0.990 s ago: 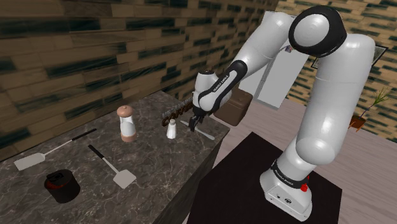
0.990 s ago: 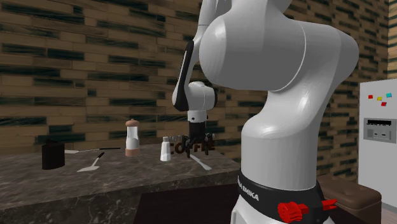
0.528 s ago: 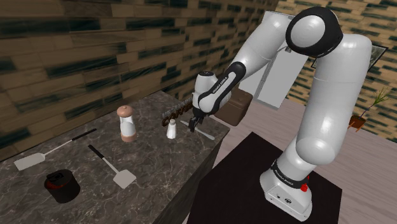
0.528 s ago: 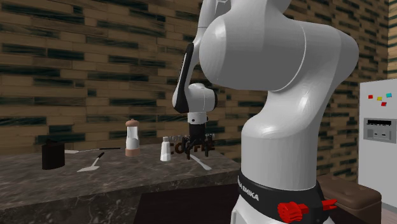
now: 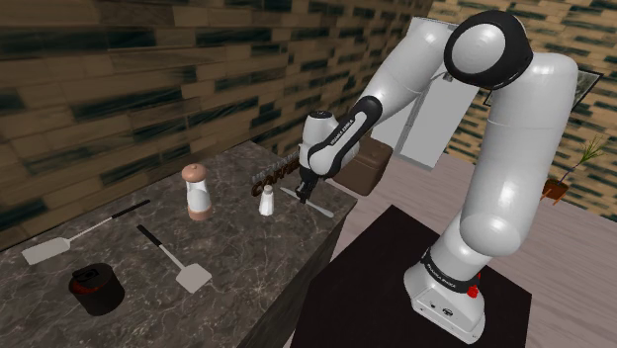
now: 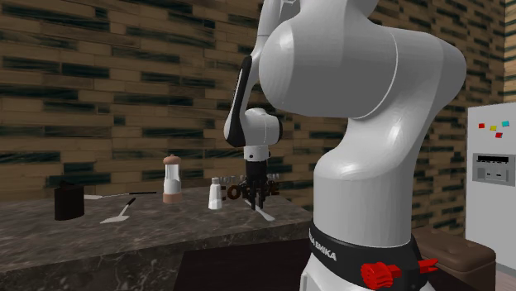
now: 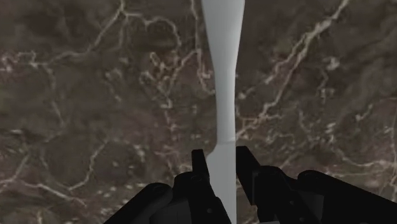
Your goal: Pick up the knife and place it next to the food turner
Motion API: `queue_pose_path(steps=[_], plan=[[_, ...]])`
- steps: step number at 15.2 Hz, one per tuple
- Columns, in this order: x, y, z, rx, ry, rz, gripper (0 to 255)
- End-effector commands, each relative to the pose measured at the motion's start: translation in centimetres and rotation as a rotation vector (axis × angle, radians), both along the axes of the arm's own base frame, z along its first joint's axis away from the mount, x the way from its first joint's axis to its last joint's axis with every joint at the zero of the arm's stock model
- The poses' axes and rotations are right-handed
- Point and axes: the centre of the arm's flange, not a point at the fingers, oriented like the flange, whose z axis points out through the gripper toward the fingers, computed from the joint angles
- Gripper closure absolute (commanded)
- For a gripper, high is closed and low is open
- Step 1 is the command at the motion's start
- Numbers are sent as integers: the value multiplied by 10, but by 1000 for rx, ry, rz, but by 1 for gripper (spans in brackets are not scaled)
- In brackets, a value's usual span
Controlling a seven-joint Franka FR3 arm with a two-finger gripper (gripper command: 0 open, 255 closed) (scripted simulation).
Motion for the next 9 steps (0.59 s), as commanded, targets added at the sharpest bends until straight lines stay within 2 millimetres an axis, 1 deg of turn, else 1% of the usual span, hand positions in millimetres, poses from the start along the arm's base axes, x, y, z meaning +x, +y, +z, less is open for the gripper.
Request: queue_pose_path(steps=[1, 3, 9], plan=[[0, 0, 0, 0, 0, 0, 255], [0, 0, 0, 0, 0, 0, 255], [0, 0, 32, 0, 0, 0, 255]])
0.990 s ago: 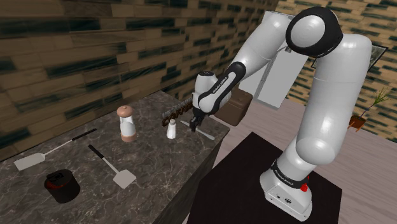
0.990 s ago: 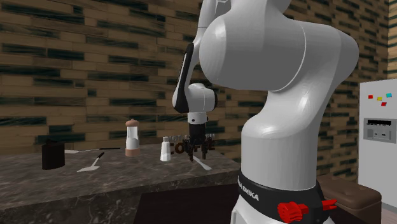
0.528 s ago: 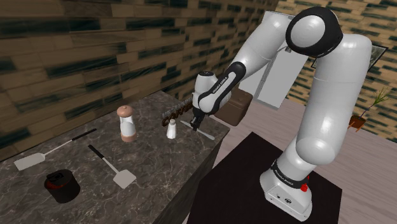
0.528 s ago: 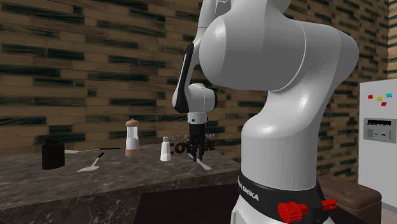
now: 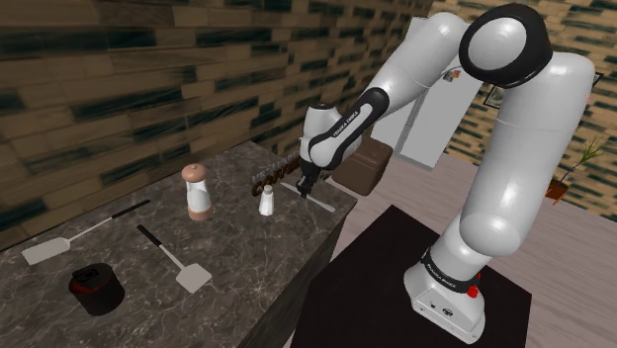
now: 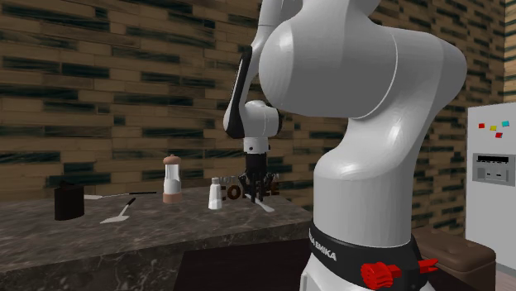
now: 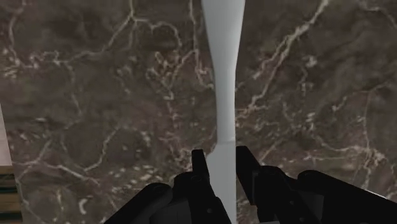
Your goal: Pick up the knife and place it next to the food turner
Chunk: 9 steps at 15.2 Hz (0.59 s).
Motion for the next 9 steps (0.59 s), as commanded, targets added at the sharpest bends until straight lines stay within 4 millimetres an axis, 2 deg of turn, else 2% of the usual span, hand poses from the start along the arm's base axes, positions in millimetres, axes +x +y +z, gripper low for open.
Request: queue_pose_path(steps=[1, 9], plan=[[-1, 0, 10, 0, 0, 0, 255], [-1, 0, 53, 0, 0, 0, 255]])
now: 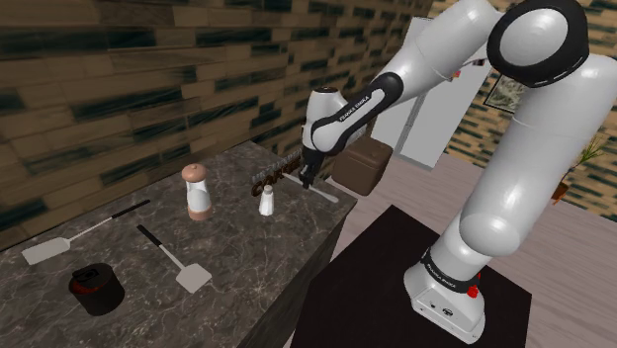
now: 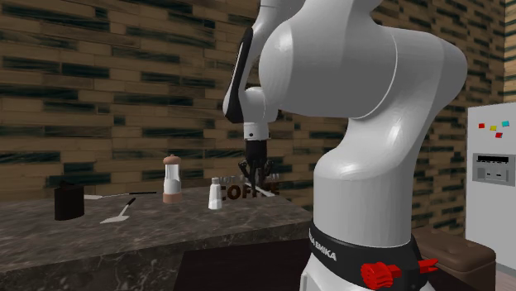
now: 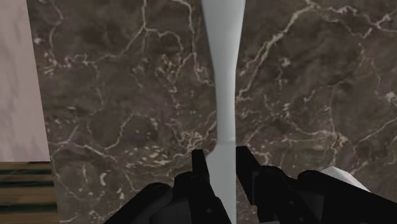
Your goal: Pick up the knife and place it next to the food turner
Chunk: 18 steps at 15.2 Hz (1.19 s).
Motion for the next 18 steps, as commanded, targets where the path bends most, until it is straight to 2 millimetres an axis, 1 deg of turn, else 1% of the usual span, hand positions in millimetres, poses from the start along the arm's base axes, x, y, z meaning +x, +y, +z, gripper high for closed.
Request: queue_pose_path(steps=[1, 18], plan=[[0, 0, 10, 0, 1, 0, 255], [50, 219, 10, 0, 1, 0, 255]])
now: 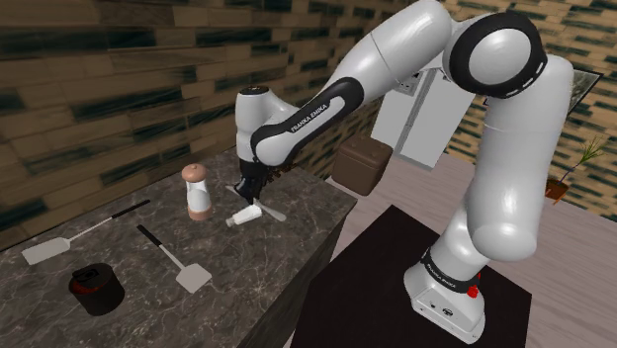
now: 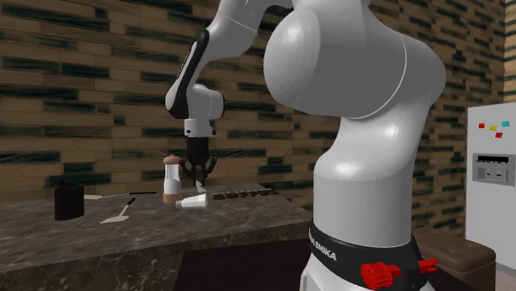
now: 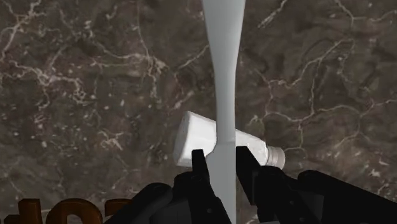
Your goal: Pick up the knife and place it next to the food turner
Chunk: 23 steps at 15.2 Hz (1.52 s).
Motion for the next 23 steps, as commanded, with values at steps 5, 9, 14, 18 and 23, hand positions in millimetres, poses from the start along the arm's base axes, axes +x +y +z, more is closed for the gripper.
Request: queue_pose_path(steps=[5, 9, 14, 18, 23], plan=[[19, 76, 0, 0, 0, -1, 255], [31, 127, 0, 0, 0, -1, 255], [45, 192, 0, 0, 0, -1, 255], [46, 195, -15, 0, 0, -1, 255], [46, 195, -42, 0, 0, -1, 255]])
